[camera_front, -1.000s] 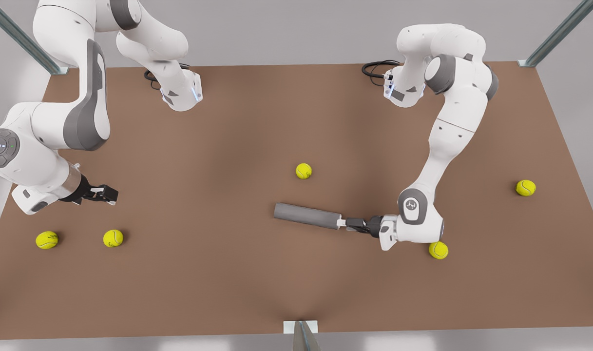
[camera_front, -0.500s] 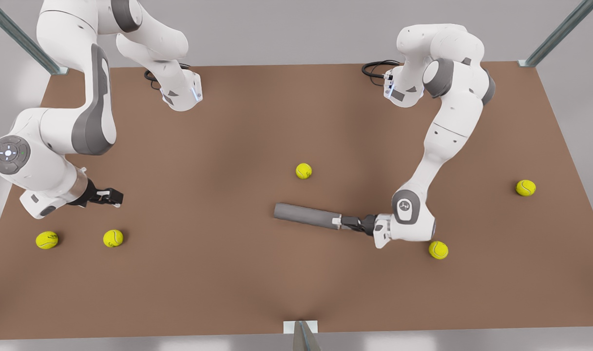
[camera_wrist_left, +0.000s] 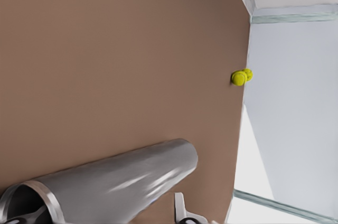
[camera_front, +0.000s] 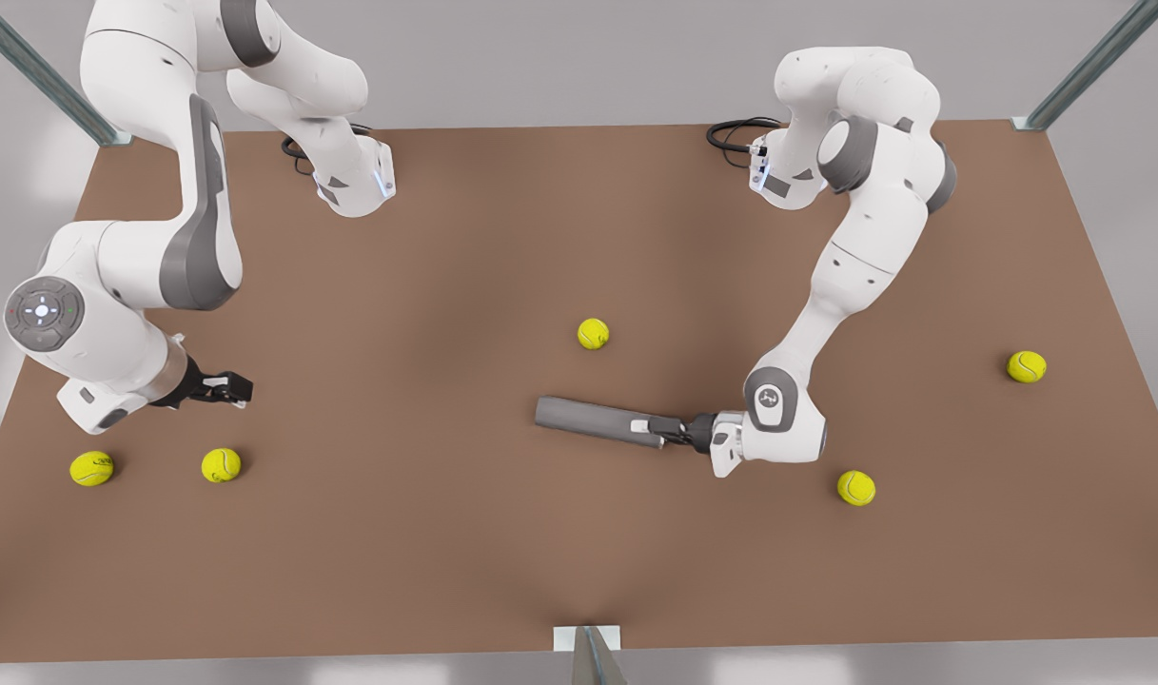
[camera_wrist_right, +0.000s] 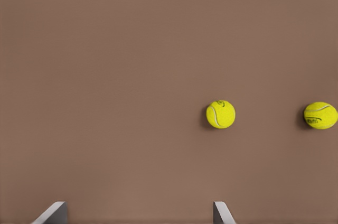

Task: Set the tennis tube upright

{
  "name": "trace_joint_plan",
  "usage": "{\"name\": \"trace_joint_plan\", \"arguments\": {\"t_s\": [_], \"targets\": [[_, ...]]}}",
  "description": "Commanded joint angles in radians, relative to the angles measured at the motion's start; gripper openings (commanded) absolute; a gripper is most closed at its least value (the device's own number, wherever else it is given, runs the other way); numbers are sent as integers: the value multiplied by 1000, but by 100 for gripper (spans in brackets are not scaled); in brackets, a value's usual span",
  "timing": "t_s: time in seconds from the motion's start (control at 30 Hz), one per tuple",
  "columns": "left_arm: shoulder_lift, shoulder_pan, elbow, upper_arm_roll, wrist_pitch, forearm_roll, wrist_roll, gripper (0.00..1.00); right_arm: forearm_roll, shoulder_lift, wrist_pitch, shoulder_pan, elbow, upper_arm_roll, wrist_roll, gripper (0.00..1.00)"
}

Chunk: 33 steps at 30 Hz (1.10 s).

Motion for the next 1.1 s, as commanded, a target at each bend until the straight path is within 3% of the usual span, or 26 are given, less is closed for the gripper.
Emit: {"name": "trace_joint_plan", "arguments": {"t_s": [0.0,0.07,0.17,0.67,0.93,1.07], "targets": [[0,3,0,-1,-1,-22,-1,49,-3,0,0,0,2,0,0,100],[0,6,0,-3,-10,-38,8,33,-5,0,-1,3,2,0,1,100],[-6,32,-2,-12,-41,-42,9,23,-2,-3,-8,2,3,0,-2,100],[-77,80,-74,-50,-41,-51,8,21,-41,-18,86,-17,-9,34,-66,100],[-120,167,-135,-130,-39,-80,-15,21,-46,-25,141,-35,2,34,-68,100],[-143,221,-146,-162,-51,-78,-67,21,-37,-2,169,-122,0,32,-109,100]]}}
